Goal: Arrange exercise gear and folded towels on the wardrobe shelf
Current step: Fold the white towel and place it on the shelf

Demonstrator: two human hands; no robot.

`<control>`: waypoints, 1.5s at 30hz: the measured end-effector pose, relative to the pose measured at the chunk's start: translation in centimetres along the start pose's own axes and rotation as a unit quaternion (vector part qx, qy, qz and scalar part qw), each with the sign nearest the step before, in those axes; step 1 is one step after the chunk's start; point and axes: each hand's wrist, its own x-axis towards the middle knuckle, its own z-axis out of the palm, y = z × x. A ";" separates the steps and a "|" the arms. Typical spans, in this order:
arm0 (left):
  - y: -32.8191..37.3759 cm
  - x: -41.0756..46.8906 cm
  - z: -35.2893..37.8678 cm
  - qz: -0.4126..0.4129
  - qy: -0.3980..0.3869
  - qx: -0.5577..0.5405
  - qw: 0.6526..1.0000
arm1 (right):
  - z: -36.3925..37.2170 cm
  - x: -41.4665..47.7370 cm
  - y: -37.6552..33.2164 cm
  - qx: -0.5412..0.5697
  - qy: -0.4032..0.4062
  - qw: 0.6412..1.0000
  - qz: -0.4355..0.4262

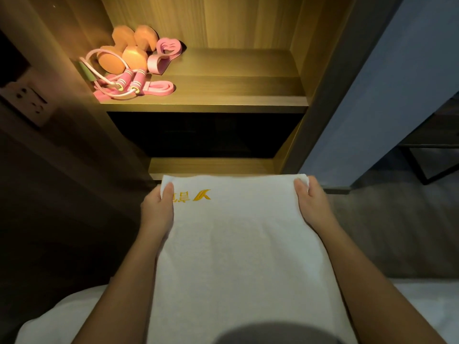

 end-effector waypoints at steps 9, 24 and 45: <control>-0.9 3.2 1.3 -0.125 -0.034 0.098 0.987 | 0.8 3.4 -0.2 -0.067 -0.057 0.991 0.096; 4.9 5.8 0.5 0.170 -0.263 0.342 0.886 | -0.4 7.2 -3.3 -0.209 -0.235 0.947 -0.056; 5.2 8.0 5.9 0.154 -0.478 0.328 0.800 | 2.3 11.4 -4.2 -0.236 -0.487 0.833 -0.115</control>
